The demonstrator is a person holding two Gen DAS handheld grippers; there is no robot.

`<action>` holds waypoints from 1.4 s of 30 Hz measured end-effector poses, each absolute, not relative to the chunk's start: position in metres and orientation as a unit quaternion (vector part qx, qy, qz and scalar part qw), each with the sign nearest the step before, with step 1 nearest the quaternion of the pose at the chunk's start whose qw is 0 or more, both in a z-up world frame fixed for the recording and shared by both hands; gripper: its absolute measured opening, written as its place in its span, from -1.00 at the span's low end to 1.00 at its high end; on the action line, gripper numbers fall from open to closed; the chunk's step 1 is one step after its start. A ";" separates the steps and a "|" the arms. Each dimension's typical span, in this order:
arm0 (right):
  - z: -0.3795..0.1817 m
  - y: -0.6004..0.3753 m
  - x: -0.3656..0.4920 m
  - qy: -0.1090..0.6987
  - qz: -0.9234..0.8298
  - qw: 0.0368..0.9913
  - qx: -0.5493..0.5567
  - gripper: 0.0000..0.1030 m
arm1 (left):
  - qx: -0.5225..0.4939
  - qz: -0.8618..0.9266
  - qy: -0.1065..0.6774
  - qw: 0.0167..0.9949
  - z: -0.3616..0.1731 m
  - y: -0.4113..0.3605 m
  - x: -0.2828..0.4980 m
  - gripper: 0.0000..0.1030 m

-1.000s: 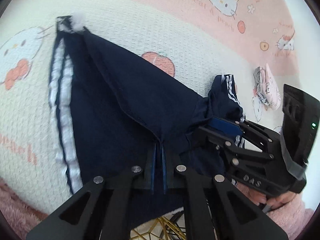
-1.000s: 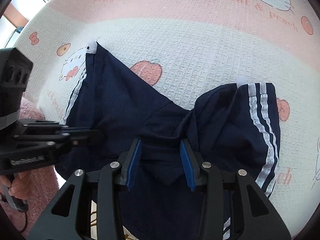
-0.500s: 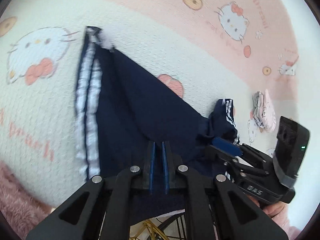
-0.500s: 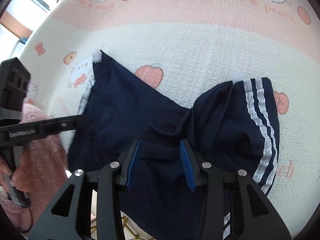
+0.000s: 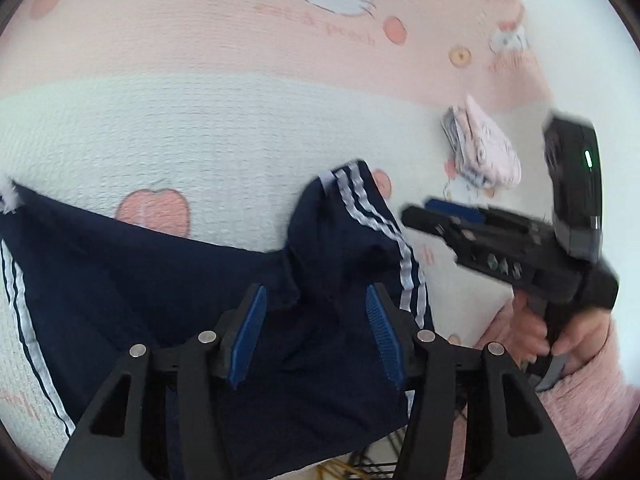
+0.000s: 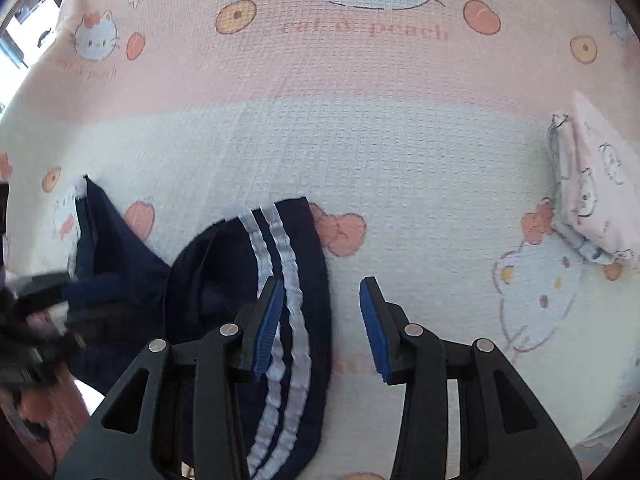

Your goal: Fold clothes

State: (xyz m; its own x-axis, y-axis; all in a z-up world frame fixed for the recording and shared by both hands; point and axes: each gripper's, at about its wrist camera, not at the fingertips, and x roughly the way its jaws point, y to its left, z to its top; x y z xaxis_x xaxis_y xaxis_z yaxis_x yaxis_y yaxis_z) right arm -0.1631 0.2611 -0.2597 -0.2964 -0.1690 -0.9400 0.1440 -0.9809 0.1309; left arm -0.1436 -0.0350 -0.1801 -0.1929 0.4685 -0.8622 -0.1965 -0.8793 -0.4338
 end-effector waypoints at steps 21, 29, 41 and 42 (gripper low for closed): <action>-0.259 0.216 -0.172 0.032 -0.796 0.166 0.581 -0.10 | -0.631 0.761 -0.135 0.074 -0.181 -0.112 -0.128 -0.11; -0.280 0.150 -0.140 0.056 -0.714 0.333 0.613 -0.10 | -0.649 0.743 -0.089 0.136 -0.203 -0.078 -0.163 -0.18; -0.242 0.153 -0.178 0.005 -0.812 0.269 0.518 -0.10 | -0.549 0.829 -0.073 0.075 -0.132 -0.134 -0.204 -0.22; -0.241 0.143 -0.171 0.017 -0.804 0.288 0.521 -0.09 | -0.559 0.826 -0.044 0.054 -0.140 -0.141 -0.201 -0.22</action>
State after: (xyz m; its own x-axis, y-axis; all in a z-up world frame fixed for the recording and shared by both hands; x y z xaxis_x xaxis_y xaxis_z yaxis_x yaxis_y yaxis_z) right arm -0.1712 0.1431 -0.2413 -0.2925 -0.4445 -0.8467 0.4807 -0.8337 0.2717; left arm -0.2014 -0.1414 -0.1404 -0.3684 0.1387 -0.9193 -0.0396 -0.9903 -0.1335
